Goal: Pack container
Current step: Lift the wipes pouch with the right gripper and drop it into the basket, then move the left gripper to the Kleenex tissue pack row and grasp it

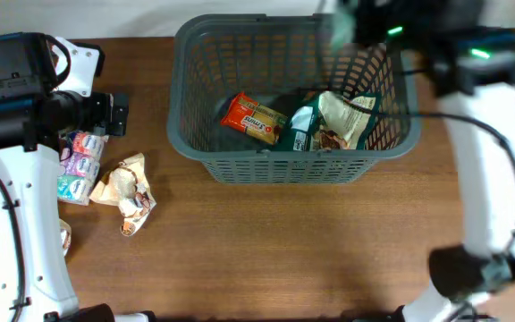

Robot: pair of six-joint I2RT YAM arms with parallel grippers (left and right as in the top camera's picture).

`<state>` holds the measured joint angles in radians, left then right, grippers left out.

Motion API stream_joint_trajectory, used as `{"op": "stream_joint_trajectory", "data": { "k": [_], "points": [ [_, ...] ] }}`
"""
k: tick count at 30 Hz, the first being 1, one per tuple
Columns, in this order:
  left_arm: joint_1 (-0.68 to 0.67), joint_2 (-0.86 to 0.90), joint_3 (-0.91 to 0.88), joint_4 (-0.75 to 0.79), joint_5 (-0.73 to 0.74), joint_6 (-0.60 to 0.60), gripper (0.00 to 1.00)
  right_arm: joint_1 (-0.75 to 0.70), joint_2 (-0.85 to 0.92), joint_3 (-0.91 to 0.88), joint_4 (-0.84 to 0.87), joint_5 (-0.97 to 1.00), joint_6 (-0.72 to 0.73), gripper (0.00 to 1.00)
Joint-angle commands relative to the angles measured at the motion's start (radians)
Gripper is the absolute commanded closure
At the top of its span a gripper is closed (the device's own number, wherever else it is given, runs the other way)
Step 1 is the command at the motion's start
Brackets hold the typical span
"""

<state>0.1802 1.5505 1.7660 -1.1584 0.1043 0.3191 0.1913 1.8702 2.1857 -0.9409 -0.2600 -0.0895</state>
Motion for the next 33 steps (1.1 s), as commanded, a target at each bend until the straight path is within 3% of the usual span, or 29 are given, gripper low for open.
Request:
{"op": "stream_joint_trajectory", "data": {
  "k": [1,5,6,7,8,15,22,28,33],
  "points": [
    [0.006,0.008,-0.002,0.006,0.004,0.012,0.01,0.005,0.078,-0.009,-0.069,0.129,-0.014,0.96],
    [0.006,0.008,-0.002,0.007,0.004,0.012,0.01,0.005,0.13,-0.009,-0.14,0.13,-0.015,0.96],
    [0.006,0.008,-0.002,0.01,0.004,0.012,0.01,0.005,0.131,-0.009,-0.145,0.13,-0.015,0.69],
    [0.006,0.008,-0.002,0.015,0.004,0.012,0.01,0.005,0.13,-0.009,-0.145,0.13,-0.02,0.32],
    [0.006,0.008,-0.002,0.023,0.004,0.012,0.01,0.005,0.125,-0.005,-0.145,0.129,-0.032,0.01],
    [0.006,0.008,-0.002,0.041,0.0,0.013,0.01,0.005,0.024,0.164,-0.16,0.182,-0.063,0.01],
    [0.087,0.024,-0.002,0.069,-0.09,0.023,0.0,-0.019,-0.104,0.452,-0.311,0.578,-0.005,0.01],
    [0.269,0.14,-0.002,0.109,-0.072,0.2,0.01,-0.147,-0.231,0.536,-0.446,0.62,0.02,0.01],
    [0.372,0.304,-0.002,0.166,0.089,0.414,0.0,-0.214,-0.296,0.536,-0.547,0.62,0.016,0.01]
  ]
}}
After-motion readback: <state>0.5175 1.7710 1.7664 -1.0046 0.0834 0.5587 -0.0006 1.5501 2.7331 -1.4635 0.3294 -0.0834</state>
